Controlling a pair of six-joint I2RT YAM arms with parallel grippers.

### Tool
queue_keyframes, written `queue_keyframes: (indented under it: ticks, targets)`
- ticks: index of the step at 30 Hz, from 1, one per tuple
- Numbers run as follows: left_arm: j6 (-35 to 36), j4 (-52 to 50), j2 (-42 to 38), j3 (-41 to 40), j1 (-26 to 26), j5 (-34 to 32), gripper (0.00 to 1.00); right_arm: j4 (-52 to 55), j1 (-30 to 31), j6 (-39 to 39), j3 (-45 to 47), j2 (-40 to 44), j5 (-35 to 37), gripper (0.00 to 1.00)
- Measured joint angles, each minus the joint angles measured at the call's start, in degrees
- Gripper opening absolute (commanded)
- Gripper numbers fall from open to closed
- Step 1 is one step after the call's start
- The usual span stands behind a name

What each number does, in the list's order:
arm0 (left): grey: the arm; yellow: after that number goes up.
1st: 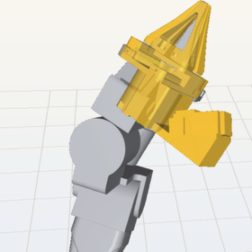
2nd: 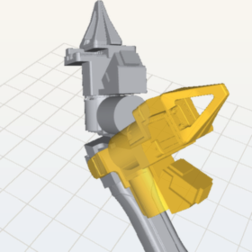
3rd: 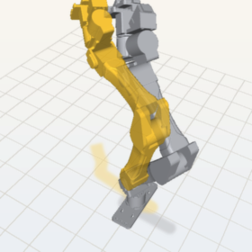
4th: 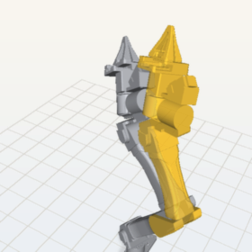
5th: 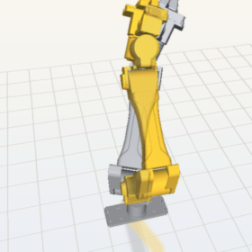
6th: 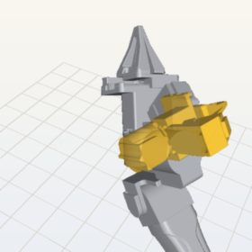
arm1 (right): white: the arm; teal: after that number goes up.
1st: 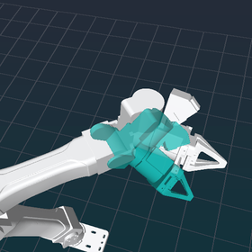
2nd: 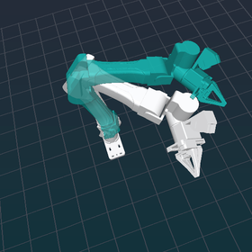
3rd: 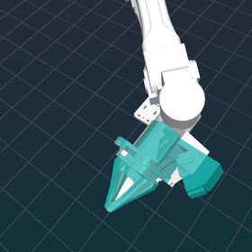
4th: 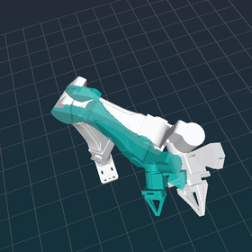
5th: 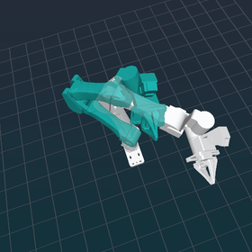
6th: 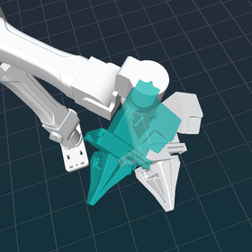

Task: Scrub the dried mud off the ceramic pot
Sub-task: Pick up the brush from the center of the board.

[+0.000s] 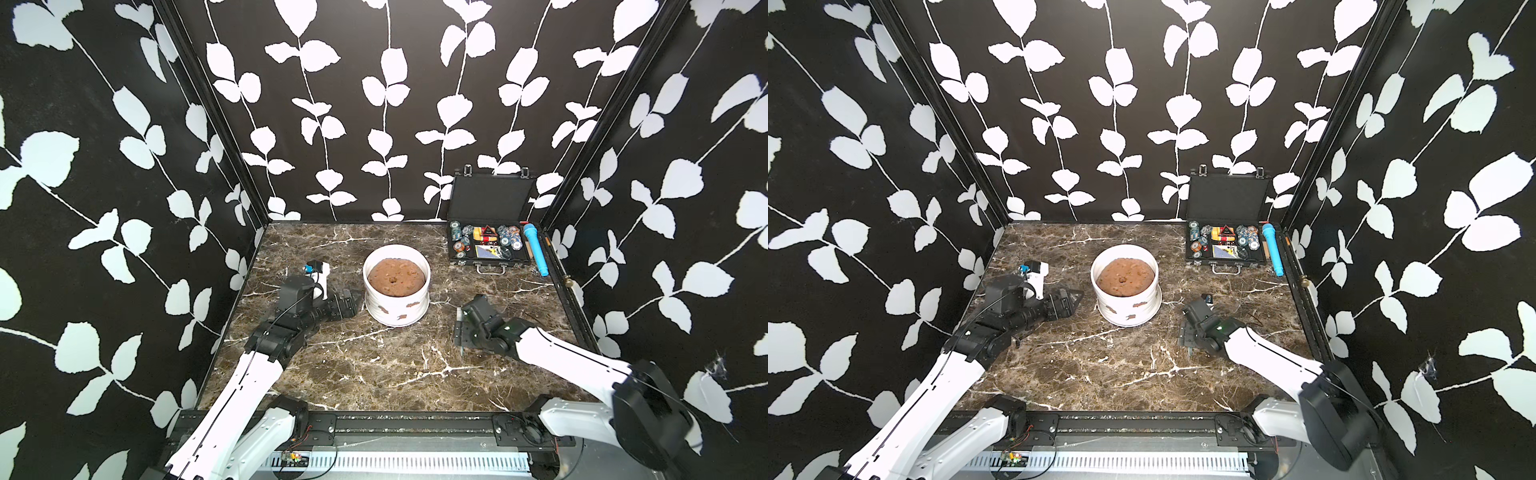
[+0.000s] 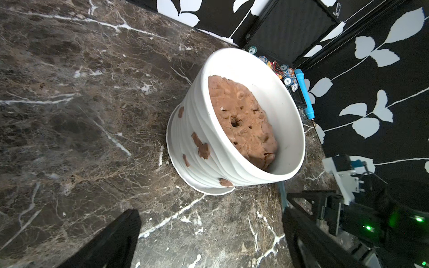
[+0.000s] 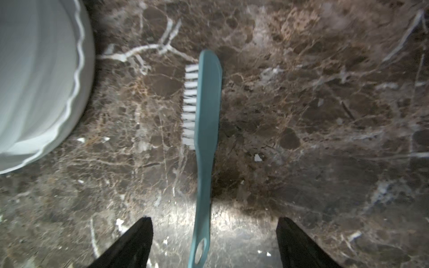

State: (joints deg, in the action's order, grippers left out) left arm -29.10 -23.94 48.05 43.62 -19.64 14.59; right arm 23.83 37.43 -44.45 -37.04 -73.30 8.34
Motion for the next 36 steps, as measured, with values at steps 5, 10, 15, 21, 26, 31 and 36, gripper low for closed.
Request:
queue_keyframes:
  ticks: [5,10,15,21,26,31,36]
  targets:
    - [-1.1,0.6,0.8,-0.5,-0.7,0.0,0.99,-2.1,0.3,-0.4,-0.5,-5.2,0.3,0.62]
    - [-1.4,1.6,2.4,-0.5,-1.1,0.0,0.99,-3.9,0.3,-0.2,-1.3,-8.5,0.9,0.48]
    - [-1.4,1.6,3.9,-0.5,-1.4,-0.1,0.99,-4.5,0.4,0.4,-1.6,-10.3,2.4,0.30]
    - [-1.8,1.6,4.2,-0.5,-1.9,-0.1,0.99,-5.9,0.4,1.7,-2.1,-11.6,3.7,0.02]
    - [-2.9,1.6,4.2,-0.5,-2.6,0.0,0.99,-5.9,0.4,3.6,-2.1,-11.4,4.8,0.00]
    - [-3.3,1.8,5.4,0.6,-4.8,-0.1,0.99,-3.7,0.4,8.4,-2.1,-6.0,6.8,0.00]
    - [-1.7,3.1,6.3,2.8,-7.7,0.0,0.99,-2.5,0.4,19.2,-2.3,5.0,8.7,0.00]
